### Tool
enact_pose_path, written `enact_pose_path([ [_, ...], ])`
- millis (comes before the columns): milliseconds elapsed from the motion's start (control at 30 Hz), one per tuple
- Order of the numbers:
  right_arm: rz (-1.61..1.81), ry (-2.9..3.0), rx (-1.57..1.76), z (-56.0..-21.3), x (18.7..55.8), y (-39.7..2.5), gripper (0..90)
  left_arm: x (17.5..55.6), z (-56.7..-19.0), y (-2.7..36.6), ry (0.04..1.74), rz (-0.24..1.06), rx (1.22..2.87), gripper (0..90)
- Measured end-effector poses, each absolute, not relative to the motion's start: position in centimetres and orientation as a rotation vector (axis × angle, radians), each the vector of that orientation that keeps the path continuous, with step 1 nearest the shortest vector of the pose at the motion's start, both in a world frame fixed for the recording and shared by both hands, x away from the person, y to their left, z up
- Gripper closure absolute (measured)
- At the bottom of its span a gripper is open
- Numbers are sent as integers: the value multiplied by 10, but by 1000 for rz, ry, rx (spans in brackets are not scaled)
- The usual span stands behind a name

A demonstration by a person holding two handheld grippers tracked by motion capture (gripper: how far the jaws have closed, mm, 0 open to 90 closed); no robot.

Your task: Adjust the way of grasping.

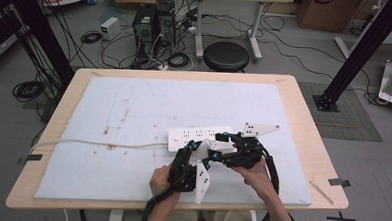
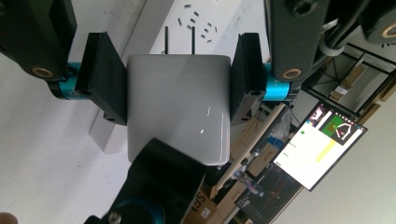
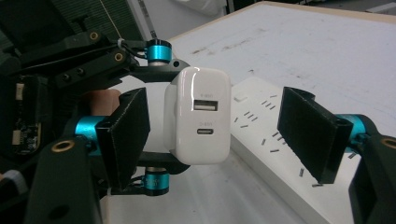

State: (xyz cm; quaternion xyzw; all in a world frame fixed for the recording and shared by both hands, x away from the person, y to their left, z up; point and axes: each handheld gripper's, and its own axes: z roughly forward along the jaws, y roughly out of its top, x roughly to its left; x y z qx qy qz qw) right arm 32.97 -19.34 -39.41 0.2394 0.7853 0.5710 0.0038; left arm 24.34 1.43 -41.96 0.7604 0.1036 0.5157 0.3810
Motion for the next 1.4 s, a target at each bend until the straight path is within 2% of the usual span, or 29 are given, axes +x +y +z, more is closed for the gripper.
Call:
enact_pose_path([
  [900,1879,2547,697,-399,333,-187,523,239,-417,10,221,1319,1896,425],
  [1133,1866,2561,681,-398,332,-187,574,239,-418,9,189,1334,1907,425],
  [1400,1860,2568,665,-397,333,-189,591,239,-419,9,172,1341,1908,425],
])
